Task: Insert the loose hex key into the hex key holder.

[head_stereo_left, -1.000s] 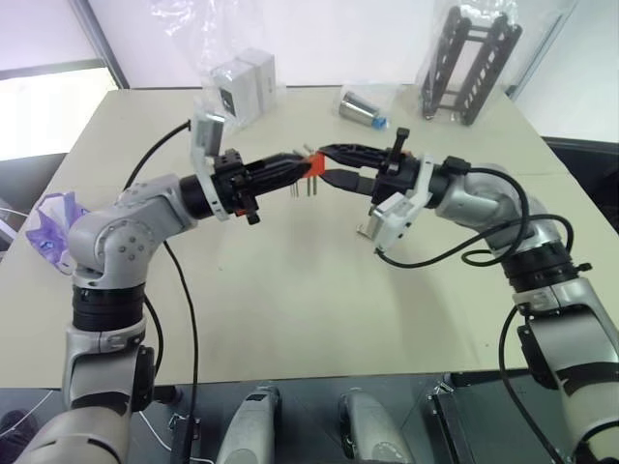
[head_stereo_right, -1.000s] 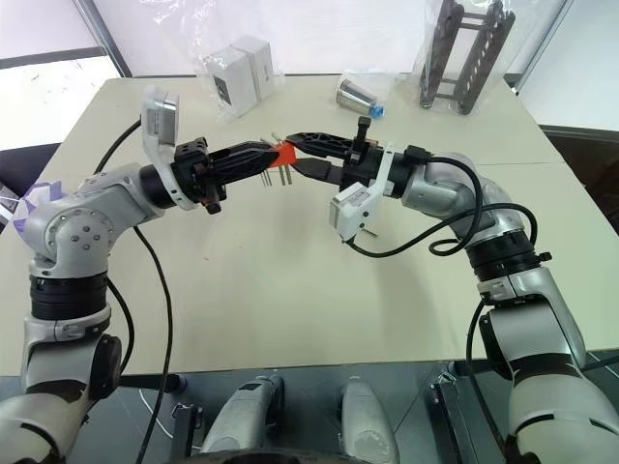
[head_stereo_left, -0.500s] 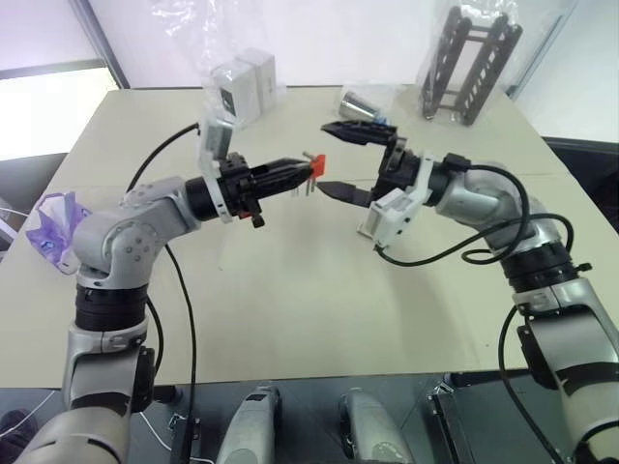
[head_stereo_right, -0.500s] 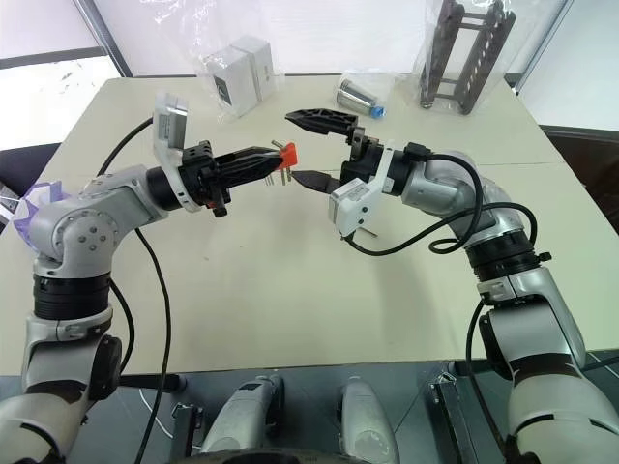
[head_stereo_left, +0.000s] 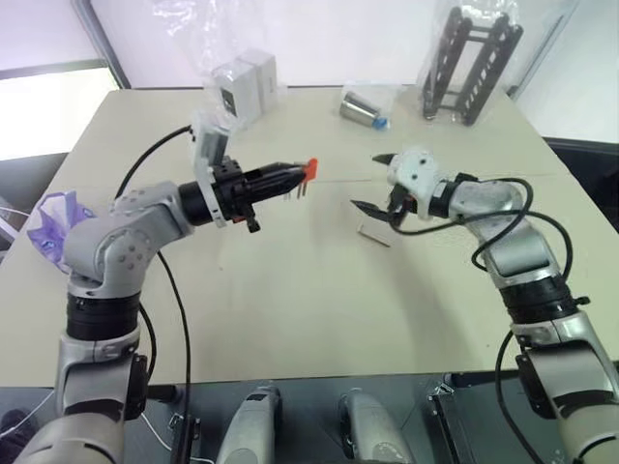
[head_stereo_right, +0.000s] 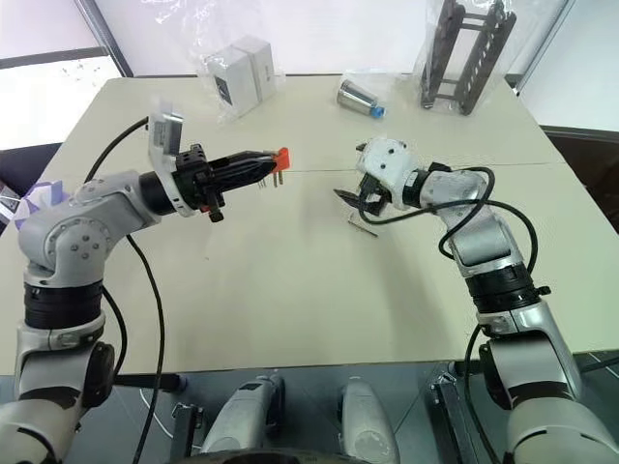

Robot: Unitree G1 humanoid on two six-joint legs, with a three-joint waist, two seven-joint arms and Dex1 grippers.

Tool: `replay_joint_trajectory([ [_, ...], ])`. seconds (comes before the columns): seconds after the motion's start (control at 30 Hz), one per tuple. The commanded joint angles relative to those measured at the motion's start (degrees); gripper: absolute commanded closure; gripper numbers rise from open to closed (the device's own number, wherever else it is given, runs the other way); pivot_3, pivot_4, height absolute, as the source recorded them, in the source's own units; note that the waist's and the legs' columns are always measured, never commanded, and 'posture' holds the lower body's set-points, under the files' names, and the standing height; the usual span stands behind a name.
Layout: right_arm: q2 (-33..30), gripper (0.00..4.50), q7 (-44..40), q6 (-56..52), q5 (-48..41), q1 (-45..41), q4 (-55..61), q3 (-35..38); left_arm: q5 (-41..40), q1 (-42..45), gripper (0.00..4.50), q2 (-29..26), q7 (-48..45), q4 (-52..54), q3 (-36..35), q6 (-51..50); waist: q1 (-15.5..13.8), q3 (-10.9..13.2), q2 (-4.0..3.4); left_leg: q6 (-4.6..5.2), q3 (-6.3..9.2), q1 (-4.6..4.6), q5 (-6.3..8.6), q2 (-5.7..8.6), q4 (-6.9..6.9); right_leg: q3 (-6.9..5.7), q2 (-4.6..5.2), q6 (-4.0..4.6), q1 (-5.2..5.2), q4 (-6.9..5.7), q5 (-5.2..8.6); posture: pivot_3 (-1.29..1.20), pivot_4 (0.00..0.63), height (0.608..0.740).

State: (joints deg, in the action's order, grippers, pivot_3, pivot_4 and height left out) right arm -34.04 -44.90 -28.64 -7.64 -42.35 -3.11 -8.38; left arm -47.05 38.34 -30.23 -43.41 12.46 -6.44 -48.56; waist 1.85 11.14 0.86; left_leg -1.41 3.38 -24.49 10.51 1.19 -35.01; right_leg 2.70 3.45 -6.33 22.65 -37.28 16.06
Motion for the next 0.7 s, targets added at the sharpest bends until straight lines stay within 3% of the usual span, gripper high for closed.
replay_joint_trajectory([
  [0.03, 1.4, 0.02, 1.3, -16.7, -4.5, -1.3, 4.7, 2.1, -1.7, -0.3, 4.38, -0.3, 1.3, 3.2, -2.0, -0.1, -0.1, 0.0, 0.00, 0.00, 0.00, 0.00, 0.00, 0.00, 0.00, 0.00, 0.00, 0.00, 0.00, 0.00, 0.00, 0.00, 0.150, 0.740],
  [0.2, 2.3, 0.02, 3.0, -25.0, -5.1, -1.3, 5.0, 0.5, -2.7, -1.2, 4.38, -0.6, 2.8, 4.4, -2.4, -0.7, -0.9, 0.0, 0.00, 0.00, -0.06, -0.02, 0.01, 0.04, -0.01, 0.01, 0.03, 0.01, 0.02, 0.03, 0.00, 0.00, 0.150, 0.740],
  [0.7, 1.9, 0.02, 2.9, -21.0, -0.5, 0.3, -4.4, -4.8, -4.7, -2.9, 4.38, -0.8, 6.0, 7.4, -3.2, -2.0, -0.9, 0.0, 0.00, 0.00, -0.10, -0.04, 0.01, 0.07, -0.02, 0.00, 0.01, 0.00, 0.02, 0.05, 0.00, 0.00, 0.150, 0.740],
])
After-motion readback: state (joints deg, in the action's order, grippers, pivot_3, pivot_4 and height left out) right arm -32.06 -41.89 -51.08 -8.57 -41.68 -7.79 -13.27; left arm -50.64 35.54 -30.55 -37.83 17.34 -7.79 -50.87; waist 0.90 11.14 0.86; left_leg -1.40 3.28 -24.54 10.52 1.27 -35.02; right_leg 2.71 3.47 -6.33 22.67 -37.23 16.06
